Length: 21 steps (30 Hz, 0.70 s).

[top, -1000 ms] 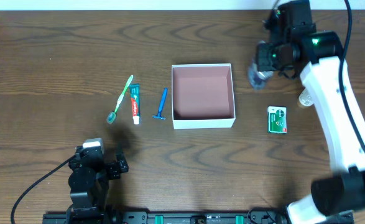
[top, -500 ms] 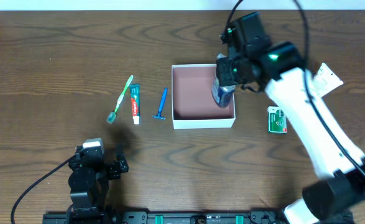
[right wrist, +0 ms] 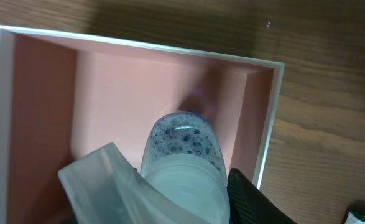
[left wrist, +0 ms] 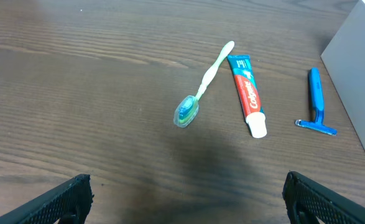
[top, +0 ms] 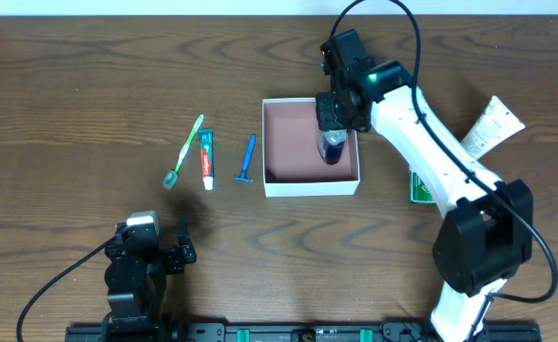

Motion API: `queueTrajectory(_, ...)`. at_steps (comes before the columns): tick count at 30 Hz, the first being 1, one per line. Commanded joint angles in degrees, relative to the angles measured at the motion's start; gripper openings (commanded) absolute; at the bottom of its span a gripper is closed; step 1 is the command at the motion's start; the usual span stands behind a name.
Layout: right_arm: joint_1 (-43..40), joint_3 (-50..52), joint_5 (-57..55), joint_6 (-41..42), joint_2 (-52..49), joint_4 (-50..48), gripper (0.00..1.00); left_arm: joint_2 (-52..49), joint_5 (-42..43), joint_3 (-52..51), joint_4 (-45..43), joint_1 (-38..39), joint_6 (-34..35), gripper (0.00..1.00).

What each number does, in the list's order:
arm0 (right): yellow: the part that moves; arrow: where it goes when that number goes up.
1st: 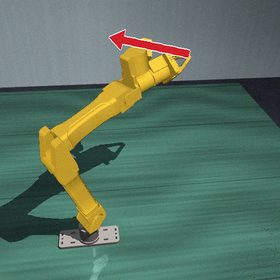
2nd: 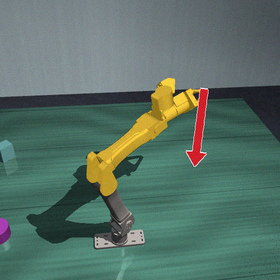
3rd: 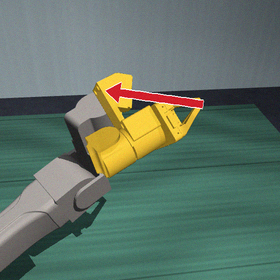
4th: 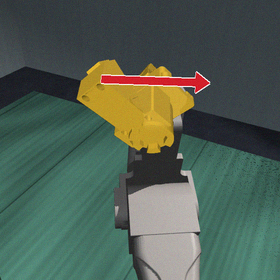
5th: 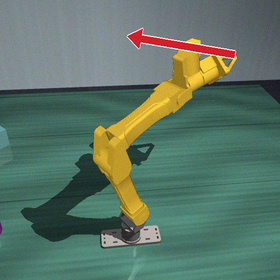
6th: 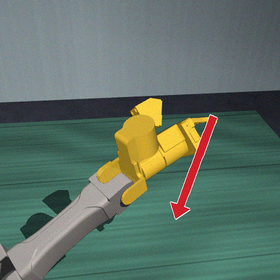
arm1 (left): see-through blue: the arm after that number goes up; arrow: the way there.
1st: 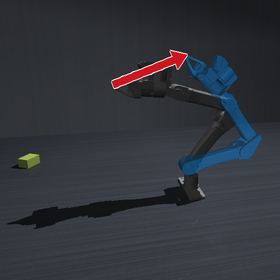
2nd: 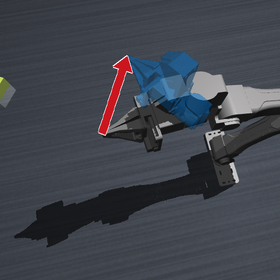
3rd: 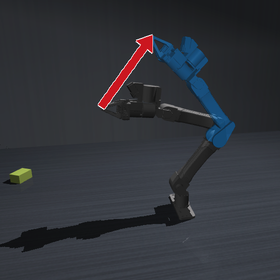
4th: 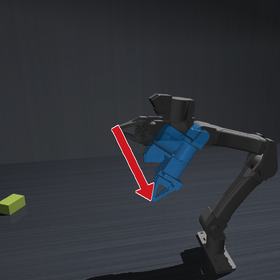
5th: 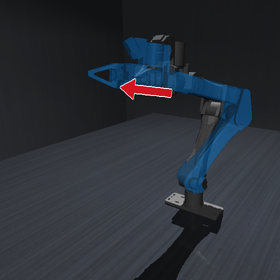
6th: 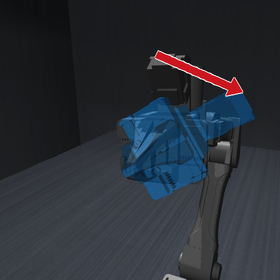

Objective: Pack container
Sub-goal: 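Carry the pump bottle into the box and release it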

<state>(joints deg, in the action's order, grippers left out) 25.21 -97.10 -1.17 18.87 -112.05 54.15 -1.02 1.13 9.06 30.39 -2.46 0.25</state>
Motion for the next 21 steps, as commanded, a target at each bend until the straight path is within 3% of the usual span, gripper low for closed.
queueTrajectory(1, -0.2, -0.7, -2.4, 2.14, -0.68, -0.44, 0.26, -0.02, -0.09, -0.81, 0.04, 0.28, 0.92, 0.98)
queueTrajectory(3, -0.52, -0.7, -4.7, 3.98, -0.68, -0.63, 0.26, -0.02, -0.09, -0.81, 0.04, 0.28, 0.92, 0.98)
queueTrajectory(4, -0.74, -0.7, -5.01, 4.55, -0.68, -0.83, 0.34, -0.02, -0.09, -0.81, 0.04, 0.28, 0.92, 0.98)
queueTrajectory(6, -1.16, -0.7, -4.04, 4.68, -0.68, -1.03, 0.6, -0.02, -0.09, -0.81, 0.04, 0.28, 0.92, 0.98)
queueTrajectory(9, -1.31, -0.72, -1.75, 4.28, -0.66, -0.83, 0.74, -0.02, -0.09, -0.81, 0.04, 0.28, 0.92, 0.98)
queueTrajectory(16, -1.31, -0.72, -0.7, 3.34, 2.25, -0.79, 0.75, -0.02, -0.09, -0.81, 0.04, 0.28, 0.92, 0.98)
queueTrajectory(21, -2.54, -0.72, -0.79, 1.62, 9.73, -0.46, 0.79, -0.02, -0.09, -0.81, 0.04, 0.28, 0.92, 0.98)
